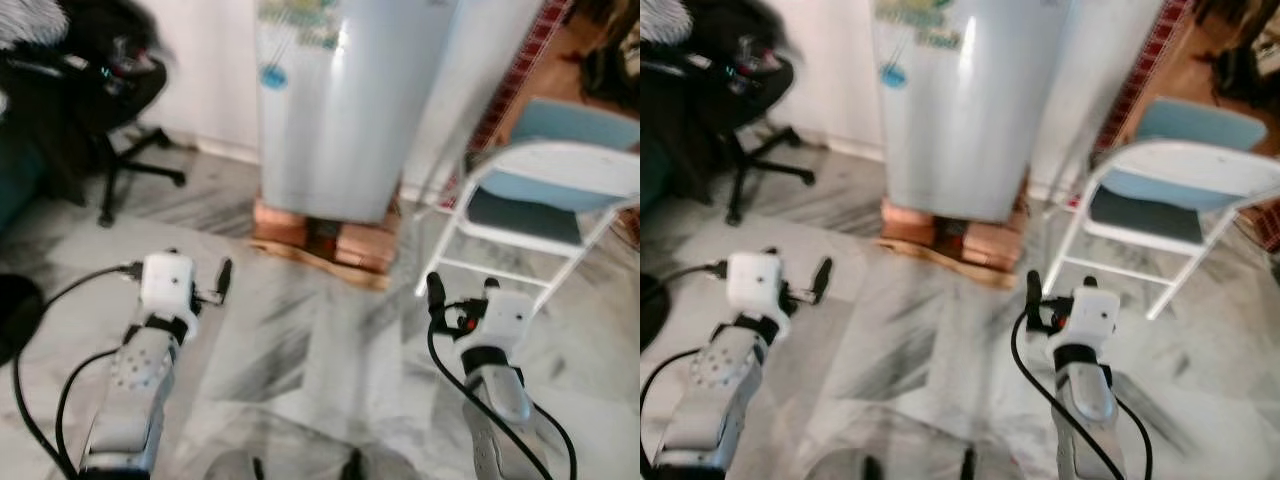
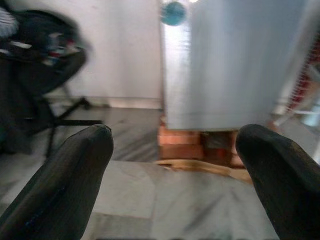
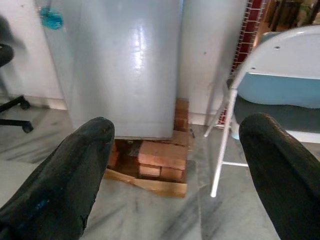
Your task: Restocking fridge
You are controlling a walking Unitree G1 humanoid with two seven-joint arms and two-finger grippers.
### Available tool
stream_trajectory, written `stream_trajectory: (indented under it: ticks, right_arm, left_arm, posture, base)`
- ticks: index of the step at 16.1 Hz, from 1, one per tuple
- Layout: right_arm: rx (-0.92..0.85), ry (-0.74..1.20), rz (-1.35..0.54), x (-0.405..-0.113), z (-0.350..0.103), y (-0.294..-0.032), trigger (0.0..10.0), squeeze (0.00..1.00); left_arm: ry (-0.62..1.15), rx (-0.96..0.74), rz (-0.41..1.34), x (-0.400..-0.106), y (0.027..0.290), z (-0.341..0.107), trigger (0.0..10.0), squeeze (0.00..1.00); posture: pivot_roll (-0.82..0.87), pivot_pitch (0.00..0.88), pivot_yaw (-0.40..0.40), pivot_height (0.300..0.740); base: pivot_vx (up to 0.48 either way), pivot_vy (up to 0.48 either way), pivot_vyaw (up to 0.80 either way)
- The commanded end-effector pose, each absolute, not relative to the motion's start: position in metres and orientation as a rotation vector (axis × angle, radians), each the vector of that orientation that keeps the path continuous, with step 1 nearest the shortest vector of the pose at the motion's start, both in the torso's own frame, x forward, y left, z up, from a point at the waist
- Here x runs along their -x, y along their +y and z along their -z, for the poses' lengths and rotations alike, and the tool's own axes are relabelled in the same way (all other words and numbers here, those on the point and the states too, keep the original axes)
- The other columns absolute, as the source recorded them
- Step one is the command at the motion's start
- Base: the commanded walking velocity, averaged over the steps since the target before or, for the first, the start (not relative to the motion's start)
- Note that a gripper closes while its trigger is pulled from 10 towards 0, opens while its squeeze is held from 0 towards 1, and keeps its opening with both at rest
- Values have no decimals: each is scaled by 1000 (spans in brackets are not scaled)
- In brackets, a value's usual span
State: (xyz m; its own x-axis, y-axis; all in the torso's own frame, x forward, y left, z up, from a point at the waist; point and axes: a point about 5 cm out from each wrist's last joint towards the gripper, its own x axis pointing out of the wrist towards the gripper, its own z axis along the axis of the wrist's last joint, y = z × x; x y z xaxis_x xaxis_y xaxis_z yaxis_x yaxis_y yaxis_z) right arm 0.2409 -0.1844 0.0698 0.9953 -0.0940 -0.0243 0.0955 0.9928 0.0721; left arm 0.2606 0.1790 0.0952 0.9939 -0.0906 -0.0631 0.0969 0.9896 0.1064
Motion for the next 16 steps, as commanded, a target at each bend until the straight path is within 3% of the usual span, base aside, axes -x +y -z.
stream_trajectory:
  ticks: [1, 6, 16]
  right_arm:
    - [-53, 22, 131, -241, -72, -196, 10000, 0]
    - [-54, 13, 132, -248, -76, -196, 10000, 0]
    - [-47, 5, 123, -250, -77, -193, 10000, 0]
  left_arm:
    - [64, -94, 93, -260, 170, -91, 10000, 0]
    - [45, -113, 121, -264, 170, -90, 10000, 0]
    - [48, -100, 126, -265, 174, -87, 10000, 0]
  posture:
    - [30, 84, -50, 740]
    - [31, 98, -47, 740]
    - [32, 102, -41, 740]
  base:
    - [0, 480, 0]
    - [0, 452, -690]
    - [290, 382, -800]
